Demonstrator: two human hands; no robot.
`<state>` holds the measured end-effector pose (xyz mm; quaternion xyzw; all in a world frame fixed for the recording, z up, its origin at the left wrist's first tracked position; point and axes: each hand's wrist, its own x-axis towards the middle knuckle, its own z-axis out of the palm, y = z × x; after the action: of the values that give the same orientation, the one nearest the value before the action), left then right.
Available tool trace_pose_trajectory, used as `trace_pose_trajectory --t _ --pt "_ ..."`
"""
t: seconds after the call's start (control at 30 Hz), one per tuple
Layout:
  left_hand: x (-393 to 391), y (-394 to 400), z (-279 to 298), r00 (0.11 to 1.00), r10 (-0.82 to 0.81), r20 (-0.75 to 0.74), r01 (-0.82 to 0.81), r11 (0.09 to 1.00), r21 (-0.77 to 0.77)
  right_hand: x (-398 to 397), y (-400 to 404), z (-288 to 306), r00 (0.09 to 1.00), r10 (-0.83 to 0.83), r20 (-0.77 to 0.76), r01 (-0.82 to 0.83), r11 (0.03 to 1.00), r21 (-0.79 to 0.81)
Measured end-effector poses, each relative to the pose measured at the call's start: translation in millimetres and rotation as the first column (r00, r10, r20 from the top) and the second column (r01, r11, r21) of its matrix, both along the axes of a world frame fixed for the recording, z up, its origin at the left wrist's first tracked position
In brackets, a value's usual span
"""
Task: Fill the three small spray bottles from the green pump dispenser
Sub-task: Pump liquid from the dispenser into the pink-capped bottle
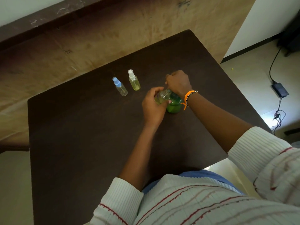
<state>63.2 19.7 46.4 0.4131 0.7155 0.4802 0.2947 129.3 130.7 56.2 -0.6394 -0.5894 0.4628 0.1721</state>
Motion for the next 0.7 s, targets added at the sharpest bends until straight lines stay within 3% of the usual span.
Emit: trace_pose_trajectory --t 0.17,0.33,0.53,0.7 --pt "0.2 -0.5 -2.6 1.000 0.004 -0.007 -0.004 1.000 0.000 -0.3 0.3 -0.6 0.999 0.011 0.040 -0.013 0.999 0.038" --pt "-3.1 -2.0 -0.8 1.000 0.018 0.013 -0.019 1.000 0.009 -4.4 -0.1 1.9 0.998 0.049 -0.036 -0.051 0.996 -0.076" --pt "-1.4 -2.2 -6.3 1.000 0.021 0.023 -0.021 1.000 -0.011 -0.5 -0.2 -2.7 0.999 -0.012 0.036 0.010 0.999 0.042" --pt "-3.4 -1.7 -3.7 1.000 0.016 0.012 -0.016 1.000 -0.001 -1.4 3.6 -1.3 0.999 0.039 0.032 -0.039 0.999 0.009"
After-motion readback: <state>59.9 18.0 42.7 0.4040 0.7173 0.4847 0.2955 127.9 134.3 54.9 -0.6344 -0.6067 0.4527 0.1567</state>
